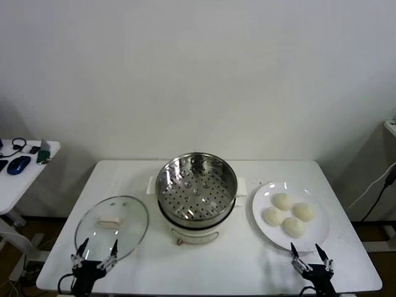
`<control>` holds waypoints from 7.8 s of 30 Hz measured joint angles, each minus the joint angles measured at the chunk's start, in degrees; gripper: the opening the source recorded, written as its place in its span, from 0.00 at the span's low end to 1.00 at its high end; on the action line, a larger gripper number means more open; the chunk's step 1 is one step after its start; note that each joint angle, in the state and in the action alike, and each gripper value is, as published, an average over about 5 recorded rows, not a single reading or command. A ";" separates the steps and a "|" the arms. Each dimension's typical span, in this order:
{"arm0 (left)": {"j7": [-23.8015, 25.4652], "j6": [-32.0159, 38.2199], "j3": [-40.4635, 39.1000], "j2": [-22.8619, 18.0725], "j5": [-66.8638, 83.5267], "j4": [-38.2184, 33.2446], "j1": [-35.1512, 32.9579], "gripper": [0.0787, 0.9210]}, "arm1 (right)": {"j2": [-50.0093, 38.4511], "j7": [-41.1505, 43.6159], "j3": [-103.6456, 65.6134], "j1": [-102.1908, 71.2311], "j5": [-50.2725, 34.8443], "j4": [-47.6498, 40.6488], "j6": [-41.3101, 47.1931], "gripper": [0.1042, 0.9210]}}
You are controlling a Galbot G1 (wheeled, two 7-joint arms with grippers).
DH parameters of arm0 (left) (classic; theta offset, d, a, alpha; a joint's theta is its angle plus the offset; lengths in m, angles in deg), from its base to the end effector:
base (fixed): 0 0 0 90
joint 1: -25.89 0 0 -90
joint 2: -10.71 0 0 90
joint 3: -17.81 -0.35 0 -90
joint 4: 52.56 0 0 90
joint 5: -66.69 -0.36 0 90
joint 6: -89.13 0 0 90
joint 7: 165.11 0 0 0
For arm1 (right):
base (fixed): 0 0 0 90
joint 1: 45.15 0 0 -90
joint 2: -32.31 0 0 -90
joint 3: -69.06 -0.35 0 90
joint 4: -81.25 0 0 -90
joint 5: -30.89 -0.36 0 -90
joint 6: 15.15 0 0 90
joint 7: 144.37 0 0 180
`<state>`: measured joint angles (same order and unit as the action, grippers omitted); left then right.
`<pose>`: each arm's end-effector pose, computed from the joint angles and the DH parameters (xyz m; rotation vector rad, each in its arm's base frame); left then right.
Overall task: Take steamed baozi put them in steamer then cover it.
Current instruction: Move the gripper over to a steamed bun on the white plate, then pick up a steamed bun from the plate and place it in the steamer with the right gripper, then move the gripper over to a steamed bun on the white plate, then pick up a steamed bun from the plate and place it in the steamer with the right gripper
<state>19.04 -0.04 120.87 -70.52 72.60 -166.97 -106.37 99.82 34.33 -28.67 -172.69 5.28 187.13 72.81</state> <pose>0.1102 0.1039 -0.3536 0.0697 -2.8572 -0.2042 0.1413 -0.1392 -0.3792 -0.0621 -2.8282 -0.0377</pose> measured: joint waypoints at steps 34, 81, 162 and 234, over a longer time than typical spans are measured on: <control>0.20 1.17 -2.41 -1.09 -4.38 -0.88 -1.06 0.88 | -40.62 52.60 73.44 91.63 15.85 -27.37 11.62 0.88; -0.13 1.73 -2.72 -2.31 -5.37 0.66 -2.07 0.88 | -15.60 63.80 98.67 105.64 23.15 -60.15 8.42 0.68; -1.17 3.97 -5.77 -2.53 -7.69 -1.56 -4.26 0.88 | 5.98 57.62 126.97 141.15 10.01 -45.73 -21.50 0.88; -1.14 4.27 -6.78 -3.60 -8.41 -0.54 -3.53 0.88 | -24.97 49.01 125.96 125.98 -2.01 -31.21 22.10 0.67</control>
<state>17.91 4.23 114.08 -74.12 64.19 -167.51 -109.89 74.85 83.34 97.29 -46.71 3.27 155.92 94.91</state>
